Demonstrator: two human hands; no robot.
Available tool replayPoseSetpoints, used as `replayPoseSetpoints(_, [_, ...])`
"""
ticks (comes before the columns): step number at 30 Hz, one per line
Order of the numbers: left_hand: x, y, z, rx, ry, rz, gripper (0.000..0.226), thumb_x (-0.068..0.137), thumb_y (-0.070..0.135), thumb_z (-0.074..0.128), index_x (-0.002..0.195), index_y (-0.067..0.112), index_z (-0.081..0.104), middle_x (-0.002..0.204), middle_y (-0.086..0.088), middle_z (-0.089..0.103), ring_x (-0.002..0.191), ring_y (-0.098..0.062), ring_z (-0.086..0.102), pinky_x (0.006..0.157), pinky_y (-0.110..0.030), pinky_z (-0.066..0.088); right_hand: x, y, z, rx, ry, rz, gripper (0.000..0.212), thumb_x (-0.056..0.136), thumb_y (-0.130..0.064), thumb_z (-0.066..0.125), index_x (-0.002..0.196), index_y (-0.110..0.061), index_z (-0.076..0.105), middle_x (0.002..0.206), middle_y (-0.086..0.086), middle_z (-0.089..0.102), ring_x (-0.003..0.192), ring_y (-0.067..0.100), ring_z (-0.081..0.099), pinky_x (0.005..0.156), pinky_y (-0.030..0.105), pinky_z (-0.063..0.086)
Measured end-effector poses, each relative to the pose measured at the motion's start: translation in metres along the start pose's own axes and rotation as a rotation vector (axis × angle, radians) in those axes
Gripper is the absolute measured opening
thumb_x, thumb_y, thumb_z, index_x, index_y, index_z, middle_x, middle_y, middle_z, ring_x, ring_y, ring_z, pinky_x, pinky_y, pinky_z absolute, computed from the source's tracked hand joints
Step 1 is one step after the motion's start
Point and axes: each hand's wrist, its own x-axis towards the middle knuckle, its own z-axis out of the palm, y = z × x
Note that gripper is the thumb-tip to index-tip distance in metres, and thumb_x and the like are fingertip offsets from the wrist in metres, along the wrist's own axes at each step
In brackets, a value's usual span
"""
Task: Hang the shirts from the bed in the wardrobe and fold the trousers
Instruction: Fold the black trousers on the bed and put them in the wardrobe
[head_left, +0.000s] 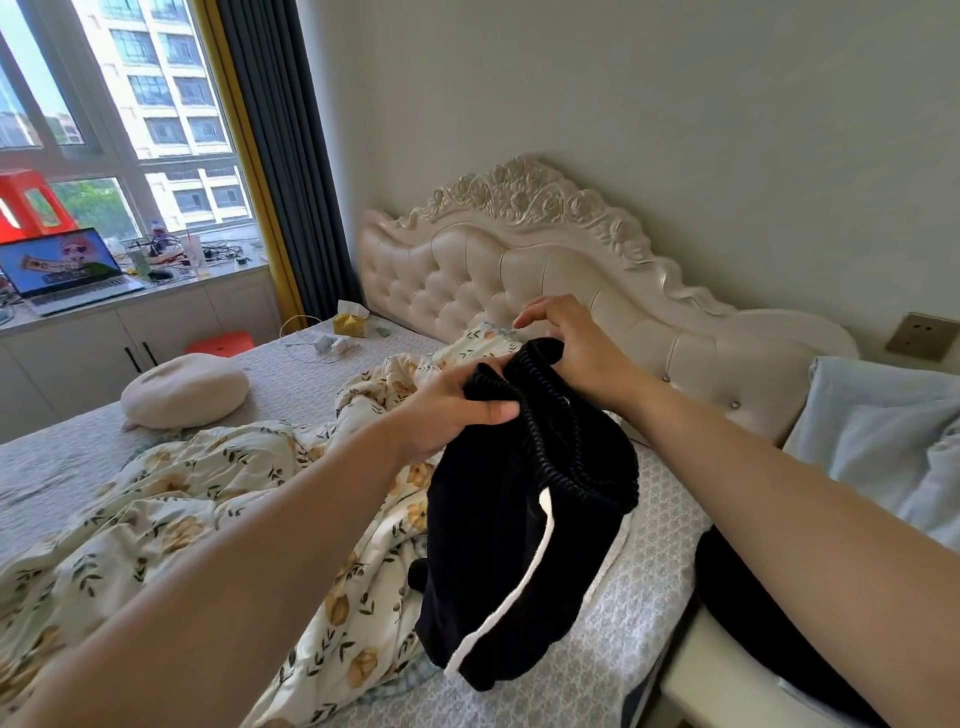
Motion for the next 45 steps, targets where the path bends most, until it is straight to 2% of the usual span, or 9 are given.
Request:
replayPoseSetpoints(5, [0.005, -0.001, 0.005, 0.006, 0.109, -0.050, 0.050, 0.074, 0.011, 0.072, 0.122, 0.011, 0.058, 0.099, -0.002, 0.068, 0.098, -0.021, 0.066, 0.083, -0.029, 0.053, -0.002, 0.004, 0.003, 0.173, -0.131, 0.194, 0.031, 0.087, -0.008, 0.062, 0.115, -0.020, 0.056, 0.118, 0.002, 0.059, 0.093, 0.004, 0.058, 0.081, 0.009, 0.043])
replayPoseSetpoints(10, [0.004, -0.004, 0.008, 0.259, 0.240, -0.068, 0.026, 0.073, 0.018, 0.080, 0.094, 0.010, 0.066, 0.123, -0.005, 0.043, 0.121, -0.030, 0.048, 0.106, -0.046, 0.039, -0.006, 0.005, 0.001, 0.590, -0.287, 0.305, 0.028, 0.097, -0.009, 0.047, 0.118, -0.024, 0.059, 0.111, 0.000, 0.066, 0.094, 0.009, 0.065, 0.080, 0.017, 0.053])
replayPoseSetpoints(15, [0.006, -0.011, 0.009, 0.341, 0.400, -0.072, 0.016, 0.075, 0.015, 0.078, 0.081, 0.024, 0.066, 0.118, -0.011, 0.046, 0.116, -0.032, 0.051, 0.102, -0.051, 0.042, -0.004, 0.007, 0.006, 0.354, -0.149, 0.347, 0.025, 0.095, -0.023, 0.053, 0.120, -0.024, 0.056, 0.110, -0.005, 0.061, 0.103, 0.012, 0.059, 0.090, 0.022, 0.047])
replayPoseSetpoints(21, [0.006, -0.018, 0.000, 0.351, 0.525, -0.032, 0.016, 0.075, 0.021, 0.079, 0.074, 0.030, 0.066, 0.109, 0.001, 0.044, 0.112, -0.024, 0.050, 0.102, -0.045, 0.042, -0.009, 0.020, -0.002, -0.014, -0.375, 0.483, 0.036, 0.086, -0.050, 0.059, 0.098, -0.018, 0.069, 0.088, -0.004, 0.068, 0.080, 0.010, 0.064, 0.075, 0.022, 0.048])
replayPoseSetpoints(25, [0.005, -0.022, -0.001, 0.377, 0.549, -0.008, 0.028, 0.074, 0.021, 0.080, 0.061, 0.040, 0.064, 0.114, 0.005, 0.042, 0.115, -0.021, 0.048, 0.104, -0.042, 0.041, -0.011, 0.025, 0.002, -0.068, -0.443, 0.508, 0.011, 0.087, -0.029, 0.063, 0.084, -0.019, 0.063, 0.076, -0.006, 0.062, 0.067, 0.005, 0.057, 0.051, 0.011, 0.042])
replayPoseSetpoints(29, [0.001, -0.022, -0.007, 0.288, 0.525, -0.007, 0.022, 0.073, 0.019, 0.079, 0.066, 0.037, 0.068, 0.119, 0.004, 0.053, 0.112, -0.020, 0.056, 0.098, -0.040, 0.046, -0.006, 0.034, 0.001, -0.189, -0.357, 0.528, 0.011, 0.083, -0.012, 0.061, 0.074, -0.015, 0.058, 0.082, 0.006, 0.060, 0.074, 0.018, 0.055, 0.059, 0.025, 0.043])
replayPoseSetpoints(36, [-0.011, -0.023, -0.026, 0.180, 0.531, -0.059, 0.015, 0.080, 0.014, 0.074, 0.076, 0.024, 0.064, 0.075, 0.008, 0.070, 0.076, -0.012, 0.069, 0.070, -0.024, 0.053, 0.008, 0.033, -0.002, -0.177, -0.314, 0.502, 0.016, 0.079, -0.010, 0.060, 0.068, -0.019, 0.054, 0.074, 0.002, 0.058, 0.074, 0.020, 0.056, 0.063, 0.026, 0.044])
replayPoseSetpoints(41, [-0.016, -0.029, -0.028, 0.273, 0.547, -0.051, 0.016, 0.084, 0.014, 0.070, 0.078, 0.019, 0.056, 0.069, 0.010, 0.065, 0.067, -0.005, 0.065, 0.064, -0.019, 0.052, 0.009, 0.041, -0.008, -0.403, -0.373, 0.552, 0.015, 0.081, -0.006, 0.053, 0.090, -0.011, 0.065, 0.089, 0.010, 0.063, 0.079, 0.021, 0.056, 0.066, 0.029, 0.049])
replayPoseSetpoints(45, [-0.015, -0.030, -0.031, 0.340, 0.560, -0.036, 0.016, 0.084, 0.017, 0.070, 0.078, 0.020, 0.056, 0.072, 0.008, 0.063, 0.069, -0.005, 0.064, 0.066, -0.020, 0.053, 0.007, 0.037, 0.002, -0.371, -0.239, 0.237, 0.033, 0.080, -0.002, 0.054, 0.108, -0.019, 0.058, 0.101, -0.003, 0.057, 0.091, 0.017, 0.057, 0.077, 0.027, 0.046])
